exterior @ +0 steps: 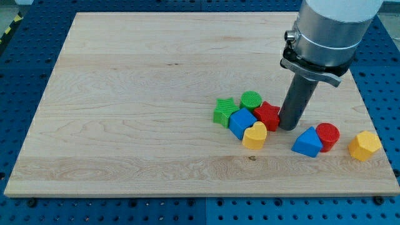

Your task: Separate the the blue triangle and red circle

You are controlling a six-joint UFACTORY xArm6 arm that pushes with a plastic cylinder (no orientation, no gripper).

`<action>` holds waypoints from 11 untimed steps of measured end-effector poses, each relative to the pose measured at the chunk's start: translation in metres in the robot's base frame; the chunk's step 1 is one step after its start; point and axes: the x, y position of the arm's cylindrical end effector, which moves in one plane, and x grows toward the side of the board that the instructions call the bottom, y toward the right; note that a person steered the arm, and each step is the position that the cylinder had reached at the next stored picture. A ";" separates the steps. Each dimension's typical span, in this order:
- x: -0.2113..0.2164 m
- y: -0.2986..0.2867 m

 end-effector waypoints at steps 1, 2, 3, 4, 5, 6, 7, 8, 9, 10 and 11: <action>-0.013 0.022; -0.016 0.052; -0.009 0.111; 0.012 0.164; 0.059 0.185; 0.099 0.169; 0.109 0.116; 0.091 0.100; 0.091 0.085; 0.081 0.046; 0.077 0.040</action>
